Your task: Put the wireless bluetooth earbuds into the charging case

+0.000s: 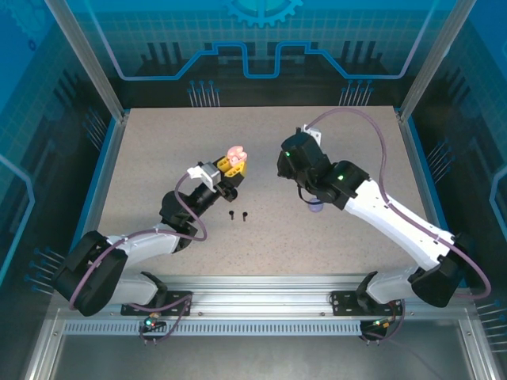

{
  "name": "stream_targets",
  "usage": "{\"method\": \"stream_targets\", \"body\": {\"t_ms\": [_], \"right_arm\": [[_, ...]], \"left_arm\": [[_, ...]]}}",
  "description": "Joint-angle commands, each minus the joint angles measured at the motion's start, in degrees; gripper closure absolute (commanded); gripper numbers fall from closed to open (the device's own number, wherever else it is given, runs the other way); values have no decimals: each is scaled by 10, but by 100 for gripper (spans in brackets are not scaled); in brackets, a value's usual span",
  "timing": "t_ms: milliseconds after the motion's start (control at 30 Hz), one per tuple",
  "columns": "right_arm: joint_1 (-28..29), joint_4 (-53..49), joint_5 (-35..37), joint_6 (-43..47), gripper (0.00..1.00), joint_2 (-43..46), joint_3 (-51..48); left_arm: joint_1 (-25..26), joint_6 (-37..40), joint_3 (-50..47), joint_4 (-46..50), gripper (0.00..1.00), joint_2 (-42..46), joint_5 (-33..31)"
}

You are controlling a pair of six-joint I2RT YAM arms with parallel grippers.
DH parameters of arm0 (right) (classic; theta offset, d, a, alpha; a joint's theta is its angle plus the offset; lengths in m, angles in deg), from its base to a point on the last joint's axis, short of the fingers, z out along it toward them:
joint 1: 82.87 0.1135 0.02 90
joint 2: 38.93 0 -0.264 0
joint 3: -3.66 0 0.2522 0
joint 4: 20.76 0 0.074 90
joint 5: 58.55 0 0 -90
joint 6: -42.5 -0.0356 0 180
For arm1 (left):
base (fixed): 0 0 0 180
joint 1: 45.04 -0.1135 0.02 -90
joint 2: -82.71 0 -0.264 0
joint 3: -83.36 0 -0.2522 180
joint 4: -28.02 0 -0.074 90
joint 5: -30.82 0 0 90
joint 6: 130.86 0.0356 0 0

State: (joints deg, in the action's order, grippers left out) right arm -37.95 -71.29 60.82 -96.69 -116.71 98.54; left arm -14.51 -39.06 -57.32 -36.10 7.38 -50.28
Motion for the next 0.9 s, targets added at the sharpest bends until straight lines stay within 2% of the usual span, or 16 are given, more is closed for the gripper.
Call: {"method": "stream_targets", "body": {"t_ms": [0, 433, 867], "right_arm": [[-2, 11, -12, 43, 81, 14, 33], [34, 72, -19, 74, 80, 21, 57], [97, 227, -46, 192, 80, 16, 16]], "left_arm": [[0, -7, 4, -23, 100, -7, 26], [11, -6, 12, -23, 100, -24, 33], [15, -4, 27, -23, 100, -33, 43]]}}
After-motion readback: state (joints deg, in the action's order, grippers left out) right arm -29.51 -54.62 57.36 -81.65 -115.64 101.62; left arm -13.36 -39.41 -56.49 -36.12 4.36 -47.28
